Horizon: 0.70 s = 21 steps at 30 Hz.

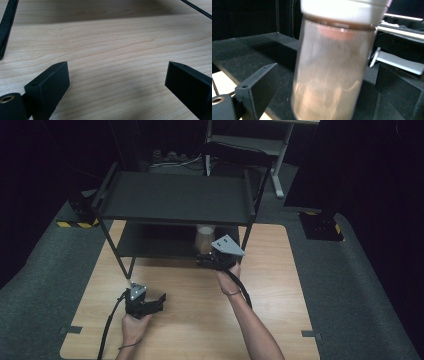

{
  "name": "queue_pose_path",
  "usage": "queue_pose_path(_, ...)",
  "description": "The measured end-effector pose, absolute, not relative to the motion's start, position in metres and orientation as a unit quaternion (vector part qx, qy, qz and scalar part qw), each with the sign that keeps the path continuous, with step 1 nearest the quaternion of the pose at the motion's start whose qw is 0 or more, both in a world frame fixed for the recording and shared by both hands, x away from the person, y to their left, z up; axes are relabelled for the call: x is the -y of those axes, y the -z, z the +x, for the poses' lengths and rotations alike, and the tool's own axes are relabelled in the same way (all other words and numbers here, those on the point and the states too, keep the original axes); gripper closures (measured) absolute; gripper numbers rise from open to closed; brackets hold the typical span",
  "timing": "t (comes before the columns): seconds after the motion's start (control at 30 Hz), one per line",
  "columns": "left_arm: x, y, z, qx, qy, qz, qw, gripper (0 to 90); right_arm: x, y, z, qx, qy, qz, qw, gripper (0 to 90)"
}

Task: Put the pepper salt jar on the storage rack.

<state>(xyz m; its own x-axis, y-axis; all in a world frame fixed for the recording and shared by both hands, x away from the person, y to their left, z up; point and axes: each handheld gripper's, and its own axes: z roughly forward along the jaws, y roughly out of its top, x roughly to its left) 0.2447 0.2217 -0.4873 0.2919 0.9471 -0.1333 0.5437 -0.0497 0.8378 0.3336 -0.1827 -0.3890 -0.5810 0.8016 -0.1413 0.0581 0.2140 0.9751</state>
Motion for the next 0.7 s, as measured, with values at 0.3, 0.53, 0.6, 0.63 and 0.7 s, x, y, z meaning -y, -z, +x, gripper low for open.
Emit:
queue_pose_path(0.3,-0.221,0.487,0.246,-0.548,-0.238,0.684,0.418,5.8,0.208,0.421,0.278,-0.696,-0.546,0.282,0.373,5.9)
queue_pose_path(0.53,-0.22,0.486,0.246,-0.549,-0.239,0.684,0.416,5.8,0.272,0.467,0.239,-0.683,-0.523,0.35,0.371,6.5)
queue_pose_path(0.6,-0.22,0.486,0.246,-0.55,-0.24,0.684,0.415,5.8,0.292,0.479,0.233,-0.677,-0.514,0.383,0.363,6.7)
queue_pose_path(0.63,-0.219,0.486,0.246,-0.55,-0.24,0.685,0.414,5.8,0.301,0.485,0.231,-0.675,-0.509,0.395,0.36,6.9)
queue_pose_path(0.7,-0.219,0.486,0.246,-0.55,-0.24,0.685,0.413,5.8,0.314,0.495,0.228,-0.676,-0.495,0.412,0.358,7.5)
